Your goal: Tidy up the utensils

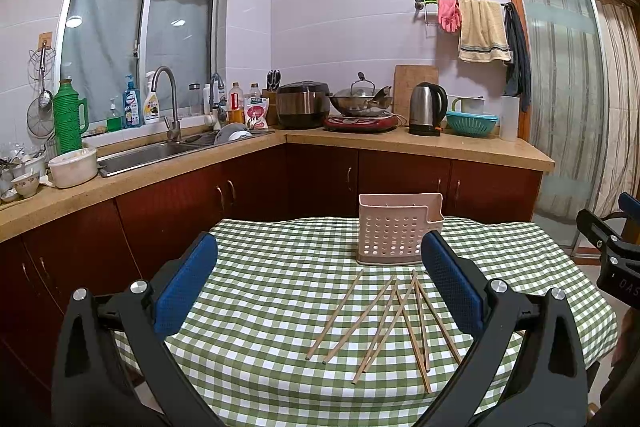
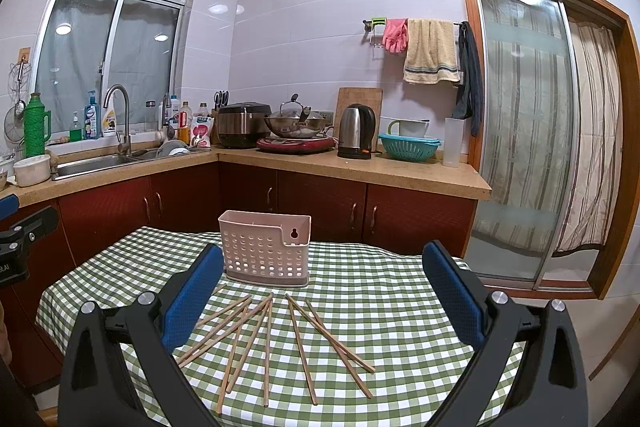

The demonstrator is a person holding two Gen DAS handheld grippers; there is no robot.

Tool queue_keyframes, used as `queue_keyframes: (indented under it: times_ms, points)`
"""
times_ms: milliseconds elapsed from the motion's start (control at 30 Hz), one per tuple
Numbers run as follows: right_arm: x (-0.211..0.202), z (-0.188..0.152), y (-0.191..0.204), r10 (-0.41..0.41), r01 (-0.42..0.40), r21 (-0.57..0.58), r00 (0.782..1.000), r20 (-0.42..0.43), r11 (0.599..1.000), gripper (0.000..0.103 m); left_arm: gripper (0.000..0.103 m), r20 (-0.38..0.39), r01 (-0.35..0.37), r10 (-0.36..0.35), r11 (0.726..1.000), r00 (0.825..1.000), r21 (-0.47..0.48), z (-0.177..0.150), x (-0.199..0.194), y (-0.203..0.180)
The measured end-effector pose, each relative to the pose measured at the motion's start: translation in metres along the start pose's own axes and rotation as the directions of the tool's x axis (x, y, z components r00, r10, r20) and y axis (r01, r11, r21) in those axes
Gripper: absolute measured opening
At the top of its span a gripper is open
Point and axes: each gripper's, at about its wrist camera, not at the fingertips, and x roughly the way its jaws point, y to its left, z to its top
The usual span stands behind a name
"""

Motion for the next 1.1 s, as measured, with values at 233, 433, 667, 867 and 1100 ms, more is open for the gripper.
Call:
queue_keyframes:
  times_ms: [233,433,667,867,1100]
  points:
    - [0.001,0.001,0.001,0.001,-0.001,-0.001,1.000,-0.001,1.000,0.097,0.099,-0.001,0.000,0.000,1.000,1.000,0.000,0.000,0.000,0.000]
    - [0.002,0.001,0.002,0.002,-0.002,-0.004,1.000,-0.006,1.000,0.097,0.099,-0.010,-0.001,0.001,1.000,1.000,-0.001,-0.002,0.004,0.002]
    - [0.023,-0.014,-0.004,0.035,-0.035,0.002,0.998,-0.044,0.999,0.097,0.099,-0.055,0.006,-0.006,1.000,0.998,-0.010,-0.016,0.036,0.008]
    - [0.059,-0.050,-0.017,0.063,-0.061,0.022,0.991,-0.118,0.998,0.097,0.099,-0.123,0.038,-0.040,0.999,0.992,-0.018,-0.043,0.075,0.006]
    - [0.097,-0.096,-0.030,0.059,-0.057,0.011,0.981,-0.183,0.998,0.097,0.099,-0.170,0.032,-0.028,0.999,0.985,0.020,-0.077,0.118,0.002]
